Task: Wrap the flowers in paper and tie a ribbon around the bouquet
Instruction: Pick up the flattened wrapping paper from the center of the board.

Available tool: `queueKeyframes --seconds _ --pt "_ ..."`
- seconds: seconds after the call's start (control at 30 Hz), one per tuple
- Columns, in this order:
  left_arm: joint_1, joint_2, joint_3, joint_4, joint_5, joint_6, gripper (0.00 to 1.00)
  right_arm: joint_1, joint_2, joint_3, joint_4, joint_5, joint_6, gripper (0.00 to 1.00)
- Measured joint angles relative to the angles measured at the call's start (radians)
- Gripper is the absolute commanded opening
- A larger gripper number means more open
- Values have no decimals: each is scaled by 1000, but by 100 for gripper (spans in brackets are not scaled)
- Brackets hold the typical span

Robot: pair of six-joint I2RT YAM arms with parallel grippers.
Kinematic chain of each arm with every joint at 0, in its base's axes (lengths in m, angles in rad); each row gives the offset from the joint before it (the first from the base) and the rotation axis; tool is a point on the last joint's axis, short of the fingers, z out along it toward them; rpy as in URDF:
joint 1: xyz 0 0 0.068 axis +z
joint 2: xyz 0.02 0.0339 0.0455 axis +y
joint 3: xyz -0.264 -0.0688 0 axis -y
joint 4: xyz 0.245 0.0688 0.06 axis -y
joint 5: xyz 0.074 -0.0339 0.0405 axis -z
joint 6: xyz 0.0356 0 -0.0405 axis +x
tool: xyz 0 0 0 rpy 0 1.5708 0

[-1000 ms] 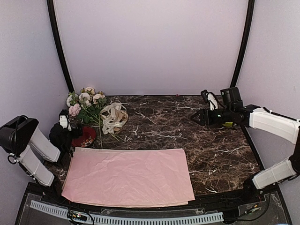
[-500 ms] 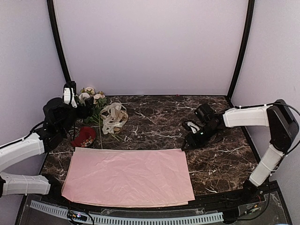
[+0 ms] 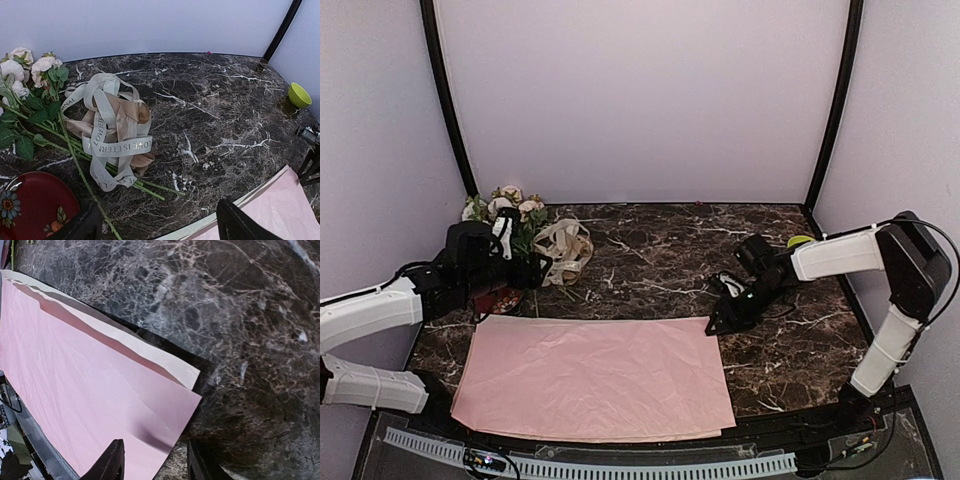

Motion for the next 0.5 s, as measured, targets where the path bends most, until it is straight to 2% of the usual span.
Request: queueKeyframes --seconds 0.17,0.5 --pt "0 2 -50 2 63 -32 81 0 2 -8 23 -23 26 24" --pt "0 17 -131 3 98 -82 81 0 1 -23 125 -151 92 19"
